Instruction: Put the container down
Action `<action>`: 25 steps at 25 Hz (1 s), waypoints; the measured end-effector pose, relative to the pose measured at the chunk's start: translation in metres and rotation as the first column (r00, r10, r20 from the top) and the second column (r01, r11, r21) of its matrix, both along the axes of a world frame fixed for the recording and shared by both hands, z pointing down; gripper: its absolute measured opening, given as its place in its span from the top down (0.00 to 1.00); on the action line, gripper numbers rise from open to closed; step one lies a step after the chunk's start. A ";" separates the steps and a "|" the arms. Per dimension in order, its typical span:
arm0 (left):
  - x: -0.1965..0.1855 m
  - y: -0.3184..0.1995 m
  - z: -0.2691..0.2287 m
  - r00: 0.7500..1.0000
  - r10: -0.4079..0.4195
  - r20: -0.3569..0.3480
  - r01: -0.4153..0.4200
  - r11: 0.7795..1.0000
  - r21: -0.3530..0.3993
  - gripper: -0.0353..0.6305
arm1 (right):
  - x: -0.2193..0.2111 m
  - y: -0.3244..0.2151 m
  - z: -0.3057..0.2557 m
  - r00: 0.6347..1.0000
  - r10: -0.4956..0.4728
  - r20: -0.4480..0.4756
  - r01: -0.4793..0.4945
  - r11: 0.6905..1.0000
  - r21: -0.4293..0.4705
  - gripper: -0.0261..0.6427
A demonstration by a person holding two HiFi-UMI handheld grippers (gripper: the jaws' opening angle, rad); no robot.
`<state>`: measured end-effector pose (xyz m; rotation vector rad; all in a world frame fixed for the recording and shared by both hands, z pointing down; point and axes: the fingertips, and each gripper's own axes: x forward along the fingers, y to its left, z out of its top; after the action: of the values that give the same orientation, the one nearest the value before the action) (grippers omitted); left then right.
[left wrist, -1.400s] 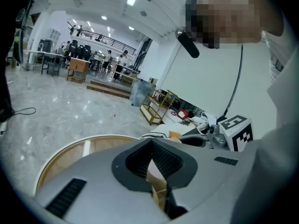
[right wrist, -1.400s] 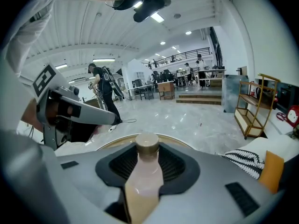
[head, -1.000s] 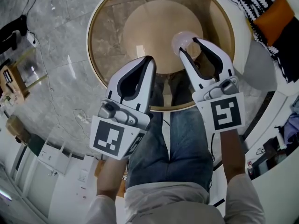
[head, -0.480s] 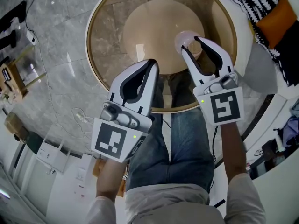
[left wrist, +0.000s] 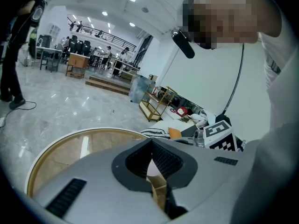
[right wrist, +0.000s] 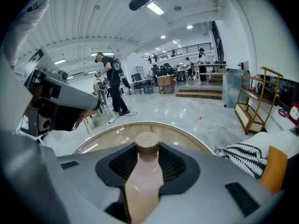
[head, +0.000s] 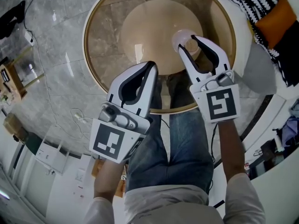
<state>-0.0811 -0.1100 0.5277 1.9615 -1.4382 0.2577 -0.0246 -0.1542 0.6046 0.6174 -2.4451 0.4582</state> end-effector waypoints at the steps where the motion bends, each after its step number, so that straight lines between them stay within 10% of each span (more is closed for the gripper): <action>1: 0.001 0.000 0.001 1.000 0.005 0.002 -0.005 1.000 -0.001 0.92 | 0.001 0.000 0.002 1.000 0.002 0.001 -0.002 1.000 -0.003 0.74; 25: 0.013 -0.001 0.009 1.000 -0.021 0.002 0.021 1.000 -0.003 0.92 | 0.011 0.005 0.035 0.998 -0.035 -0.059 0.037 0.998 0.040 0.74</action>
<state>-0.0677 -0.1112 0.5366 1.9431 -1.4587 0.2521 -0.0135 -0.1494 0.6393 0.5943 -2.4115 0.3707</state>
